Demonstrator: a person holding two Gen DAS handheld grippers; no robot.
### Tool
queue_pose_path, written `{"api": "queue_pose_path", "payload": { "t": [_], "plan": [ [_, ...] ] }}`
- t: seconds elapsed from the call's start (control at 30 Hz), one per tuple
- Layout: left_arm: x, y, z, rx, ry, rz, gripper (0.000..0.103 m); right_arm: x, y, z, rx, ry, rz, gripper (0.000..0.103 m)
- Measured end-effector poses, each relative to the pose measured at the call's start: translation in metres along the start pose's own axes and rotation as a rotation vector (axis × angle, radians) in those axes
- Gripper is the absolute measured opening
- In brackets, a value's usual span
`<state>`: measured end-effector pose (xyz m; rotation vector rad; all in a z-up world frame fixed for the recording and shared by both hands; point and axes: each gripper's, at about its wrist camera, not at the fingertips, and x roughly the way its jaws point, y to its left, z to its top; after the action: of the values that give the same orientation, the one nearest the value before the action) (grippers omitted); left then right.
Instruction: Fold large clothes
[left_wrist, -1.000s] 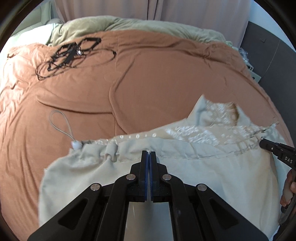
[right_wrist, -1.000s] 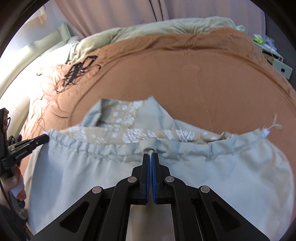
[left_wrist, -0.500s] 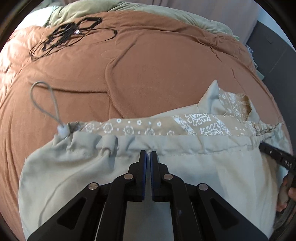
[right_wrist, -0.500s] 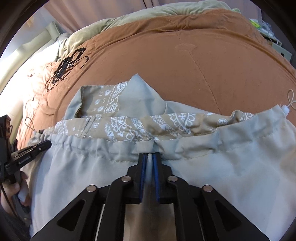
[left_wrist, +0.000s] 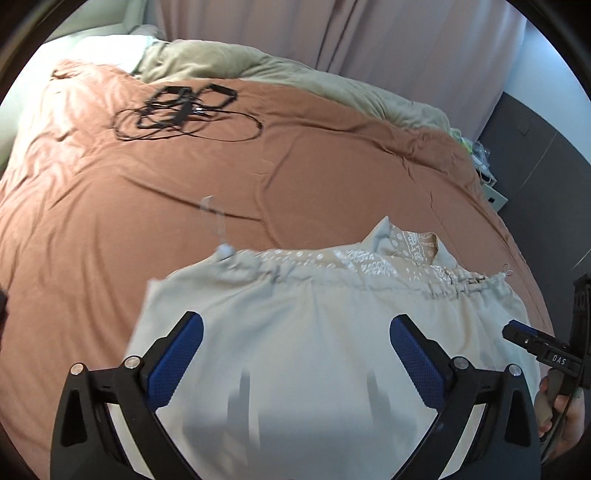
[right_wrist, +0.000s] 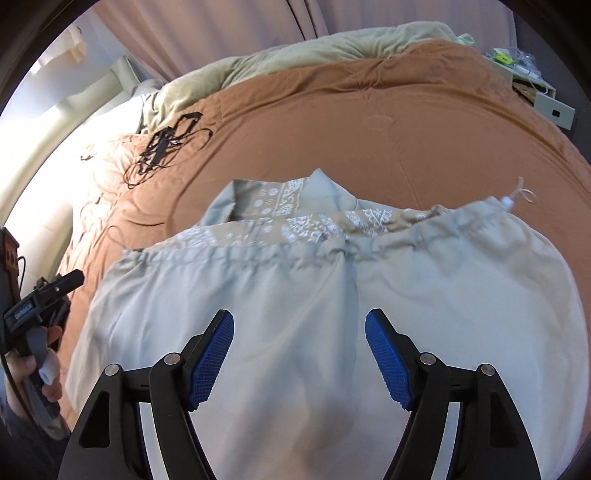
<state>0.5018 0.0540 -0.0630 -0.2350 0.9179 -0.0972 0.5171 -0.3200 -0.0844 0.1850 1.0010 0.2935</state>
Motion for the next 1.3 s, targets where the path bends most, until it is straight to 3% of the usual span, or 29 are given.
{"api": "queue_pose_path", "payload": {
  "t": [0.27,0.37,0.63,0.7,0.8,0.9,0.97,1.2,1.3],
  "plan": [
    [-0.055,0.042,-0.046,-0.065,-0.040,0.011,0.102,-0.049,0.034,-0.041,-0.040,-0.020,0.002,0.074],
    [-0.070,0.057,-0.065,-0.089,-0.041,0.007,0.096,-0.064,0.048,-0.059,-0.059,-0.020,0.014,0.074],
    [-0.101,0.089,-0.107,-0.140,-0.044,-0.007,0.090,-0.077,0.075,-0.110,-0.089,0.015,0.044,0.070],
    [-0.105,0.098,-0.119,-0.155,-0.046,-0.010,0.089,-0.075,0.080,-0.123,-0.090,0.028,0.046,0.064],
    [-0.107,0.110,-0.132,-0.184,-0.039,-0.018,0.084,-0.068,0.083,-0.140,-0.066,0.064,0.062,0.054],
    [-0.104,0.124,-0.146,-0.220,-0.028,-0.033,0.082,-0.064,0.086,-0.151,-0.044,0.081,0.067,0.051],
    [-0.099,0.132,-0.153,-0.243,-0.012,-0.045,0.073,-0.061,0.089,-0.158,-0.043,0.093,0.064,0.048],
    [-0.076,0.142,-0.170,-0.297,0.038,-0.093,0.069,-0.038,0.097,-0.174,-0.061,0.156,0.030,0.044],
    [-0.063,0.141,-0.170,-0.301,0.064,-0.109,0.060,-0.028,0.094,-0.173,-0.047,0.163,0.012,0.040]
  ]
}}
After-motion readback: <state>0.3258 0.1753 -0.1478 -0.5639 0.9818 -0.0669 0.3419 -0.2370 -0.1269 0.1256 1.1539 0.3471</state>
